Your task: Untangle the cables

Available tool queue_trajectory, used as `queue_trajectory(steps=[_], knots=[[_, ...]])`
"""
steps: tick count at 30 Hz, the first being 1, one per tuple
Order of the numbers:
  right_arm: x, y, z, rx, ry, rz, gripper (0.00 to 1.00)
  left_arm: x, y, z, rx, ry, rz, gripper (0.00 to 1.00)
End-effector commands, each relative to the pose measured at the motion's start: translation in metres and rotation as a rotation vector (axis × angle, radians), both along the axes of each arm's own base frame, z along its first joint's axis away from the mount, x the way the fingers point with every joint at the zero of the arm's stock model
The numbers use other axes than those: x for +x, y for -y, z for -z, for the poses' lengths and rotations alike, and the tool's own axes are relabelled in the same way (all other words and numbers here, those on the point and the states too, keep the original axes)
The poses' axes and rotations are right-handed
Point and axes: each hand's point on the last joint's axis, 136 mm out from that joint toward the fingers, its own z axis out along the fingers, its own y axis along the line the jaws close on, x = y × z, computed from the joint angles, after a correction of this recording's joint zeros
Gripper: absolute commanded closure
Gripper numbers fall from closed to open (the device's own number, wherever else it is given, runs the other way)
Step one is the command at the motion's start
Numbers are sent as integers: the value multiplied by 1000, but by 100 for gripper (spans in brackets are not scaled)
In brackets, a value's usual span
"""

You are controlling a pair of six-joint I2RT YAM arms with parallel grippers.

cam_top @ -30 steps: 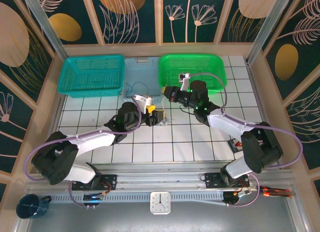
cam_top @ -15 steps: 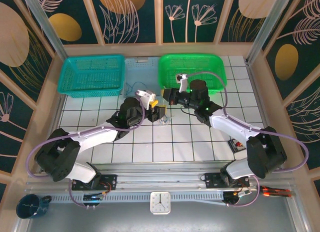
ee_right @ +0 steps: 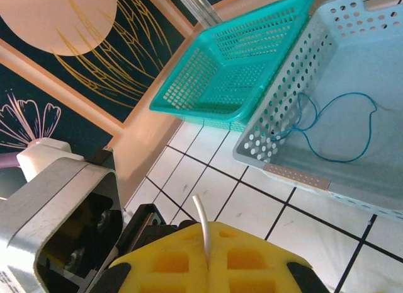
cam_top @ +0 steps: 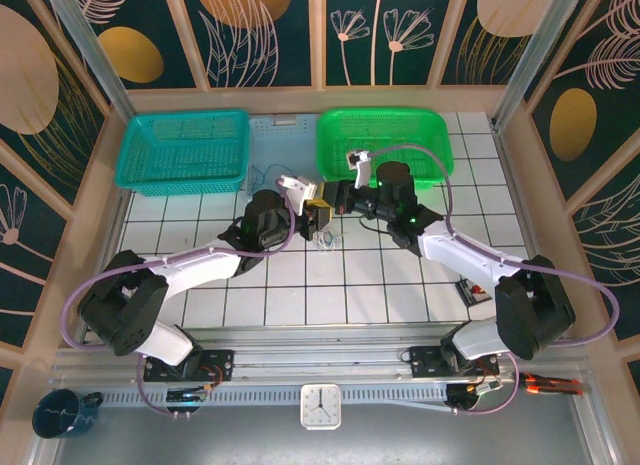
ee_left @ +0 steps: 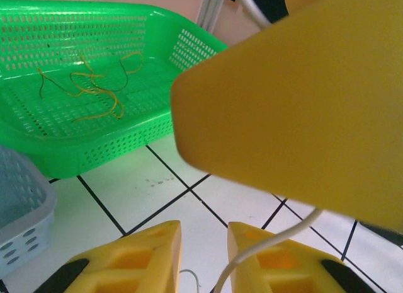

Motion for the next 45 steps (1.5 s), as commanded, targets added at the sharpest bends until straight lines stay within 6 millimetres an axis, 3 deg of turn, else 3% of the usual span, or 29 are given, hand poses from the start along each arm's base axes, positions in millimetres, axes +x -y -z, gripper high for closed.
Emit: queue_trajectory(steps=[1,5,10,13,16,22,27,30,36,45], knots=[[-6,-4,-29,34,66,-24,100,3,7,-18,-51,38,26,74],[-6,-5,-30,37,68,-24,100,3,8,-20,-61,39,31,72],[-5,-4,-33,40,71,-16,99,2,8,-20,-64,34,34,97],[-3,5,-36,43,73,15,66,2,6,-22,-67,36,22,100],[0,23,-32,44,65,78,49,2,3,-25,-69,45,9,100],[-8,61,-2,38,24,197,42,2,-1,-38,-90,59,-14,100],[-20,75,36,-24,16,233,41,2,-3,-51,-120,60,-23,100],[-29,72,55,-73,35,212,41,2,-1,-54,-123,54,-16,100],[-44,51,67,-118,120,139,41,3,0,-60,-144,38,-16,100],[-30,17,63,-127,186,121,40,3,3,-70,-183,17,-8,100]])
